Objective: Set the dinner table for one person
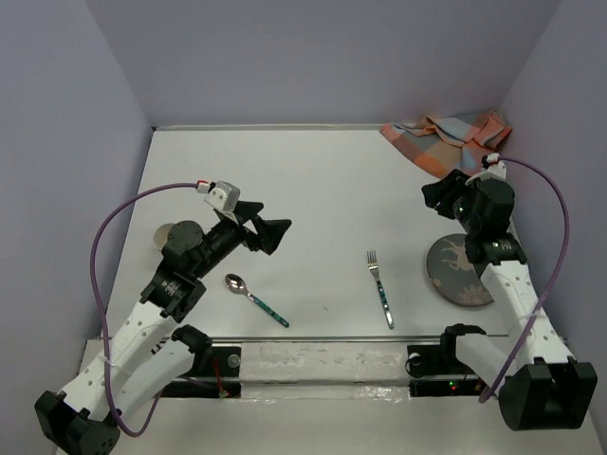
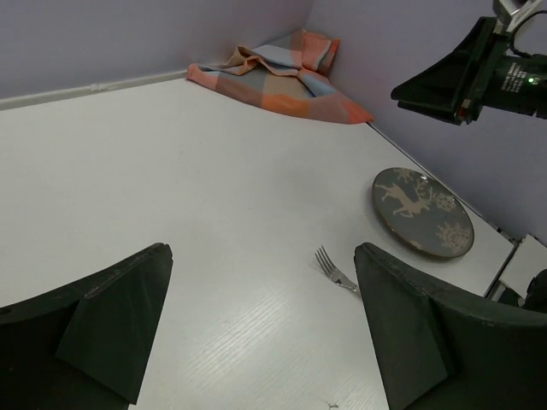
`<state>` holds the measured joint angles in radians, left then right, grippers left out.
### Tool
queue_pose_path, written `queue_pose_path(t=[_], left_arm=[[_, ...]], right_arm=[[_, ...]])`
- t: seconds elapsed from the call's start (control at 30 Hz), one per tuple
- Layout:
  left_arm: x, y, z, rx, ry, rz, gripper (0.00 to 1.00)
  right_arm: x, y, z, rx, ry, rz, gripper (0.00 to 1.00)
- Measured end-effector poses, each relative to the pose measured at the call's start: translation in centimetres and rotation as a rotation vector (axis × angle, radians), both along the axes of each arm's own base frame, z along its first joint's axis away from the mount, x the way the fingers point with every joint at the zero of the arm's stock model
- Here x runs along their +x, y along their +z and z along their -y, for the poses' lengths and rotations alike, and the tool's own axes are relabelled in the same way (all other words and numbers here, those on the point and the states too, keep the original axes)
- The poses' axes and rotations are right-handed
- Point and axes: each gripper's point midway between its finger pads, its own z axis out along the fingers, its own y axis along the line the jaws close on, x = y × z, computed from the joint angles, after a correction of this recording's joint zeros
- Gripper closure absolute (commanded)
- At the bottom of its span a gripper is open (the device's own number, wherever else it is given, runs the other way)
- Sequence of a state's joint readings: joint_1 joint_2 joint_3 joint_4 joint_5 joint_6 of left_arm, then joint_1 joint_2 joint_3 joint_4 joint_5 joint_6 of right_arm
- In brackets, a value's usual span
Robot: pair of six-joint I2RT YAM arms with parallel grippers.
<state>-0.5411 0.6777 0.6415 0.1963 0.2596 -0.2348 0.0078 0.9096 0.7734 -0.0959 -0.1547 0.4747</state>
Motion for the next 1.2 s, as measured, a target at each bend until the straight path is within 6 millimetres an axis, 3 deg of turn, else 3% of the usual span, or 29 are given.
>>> queue_pose_path(t=[0.17, 0.27, 0.3, 0.4, 0.43, 0.5, 0.6, 0.63, 0.67, 0.83, 1.03, 1.2], left_arm=[[0.0, -0.2, -0.1, 0.009, 0.004, 0.000, 0.01], [0.1, -0.1, -0.1, 0.009, 0.006, 0.001, 0.01], [0.1, -0.1, -0.2, 0.009, 0.008, 0.002, 0.01], [0.3, -0.2, -0.4, 0.009, 0.027, 0.000, 0.01], [0.4, -0.2, -0.4, 0.010, 0.031, -0.002, 0.01], [0.6, -0.3, -0.6, 0.012, 0.048, -0.007, 0.01], [0.7, -0.6, -0.8, 0.017, 0.061, -0.016, 0.01], [0.8, -0.7, -0.8, 0.019, 0.065, -0.018, 0.01], [0.9, -0.8, -0.8, 0.021, 0.068, -0.022, 0.01], [1.3, -1.4, -0.9, 0.032, 0.085, -0.040, 0.01], [1.5, -1.8, -1.0, 0.041, 0.092, -0.052, 0.01], [1.7, -2.0, -1.1, 0.045, 0.104, -0.057, 0.01]], right_arm=[[3.0, -5.1, 0.9, -0.038, -0.066, -0.164, 0.45], [5.9, -7.0, 1.2, -0.073, -0.102, -0.223, 0.53], [6.8, -7.4, 1.2, -0.082, -0.106, -0.233, 0.58], [10.5, -8.4, 1.8, -0.128, -0.140, -0.260, 0.88], [11.5, -8.6, 2.0, -0.141, -0.146, -0.263, 0.89], [13.7, -8.8, 2.3, -0.163, -0.164, -0.261, 0.88], [17.4, -9.4, 2.7, -0.204, -0.176, -0.261, 0.67], [18.3, -9.8, 2.8, -0.218, -0.176, -0.269, 0.55], [19.0, -10.1, 2.9, -0.227, -0.177, -0.280, 0.52], [25.4, -11.3, 3.0, -0.295, -0.162, -0.274, 0.44], [31.4, -13.8, 3.1, -0.366, -0.131, -0.289, 0.44], [33.9, -17.6, 3.9, -0.387, -0.109, -0.336, 0.43]])
